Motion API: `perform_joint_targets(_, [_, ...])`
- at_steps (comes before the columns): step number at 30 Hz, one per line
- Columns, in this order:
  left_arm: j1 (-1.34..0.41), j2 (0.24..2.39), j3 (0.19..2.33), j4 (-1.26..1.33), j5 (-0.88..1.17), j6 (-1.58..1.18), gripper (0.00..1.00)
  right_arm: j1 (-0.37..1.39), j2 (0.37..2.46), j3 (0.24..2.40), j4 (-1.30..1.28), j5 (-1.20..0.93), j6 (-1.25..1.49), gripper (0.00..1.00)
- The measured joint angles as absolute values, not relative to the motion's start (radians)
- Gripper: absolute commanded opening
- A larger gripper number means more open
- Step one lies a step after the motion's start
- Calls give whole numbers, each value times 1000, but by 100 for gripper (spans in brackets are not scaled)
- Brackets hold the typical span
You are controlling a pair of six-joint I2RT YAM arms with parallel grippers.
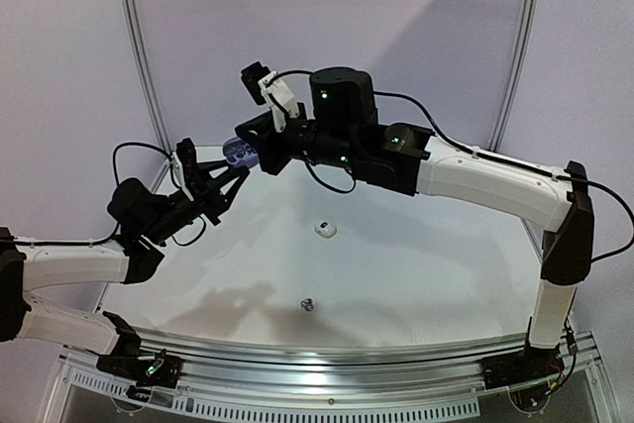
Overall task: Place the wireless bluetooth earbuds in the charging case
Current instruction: Adjust the right earbud in the right side groove of the charging case.
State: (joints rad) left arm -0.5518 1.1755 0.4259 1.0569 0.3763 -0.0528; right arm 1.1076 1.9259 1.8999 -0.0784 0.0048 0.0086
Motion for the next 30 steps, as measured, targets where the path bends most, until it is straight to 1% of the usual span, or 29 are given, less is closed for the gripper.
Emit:
perform_joint_targets(16, [-552,1176,426,1057,386,-45,0,1092,1940,1870,-98,2,54,0])
perform_joint_targets(30, [-549,1176,426,1054,373,-18,0,1055,1940,1818,-41,-85,154,0])
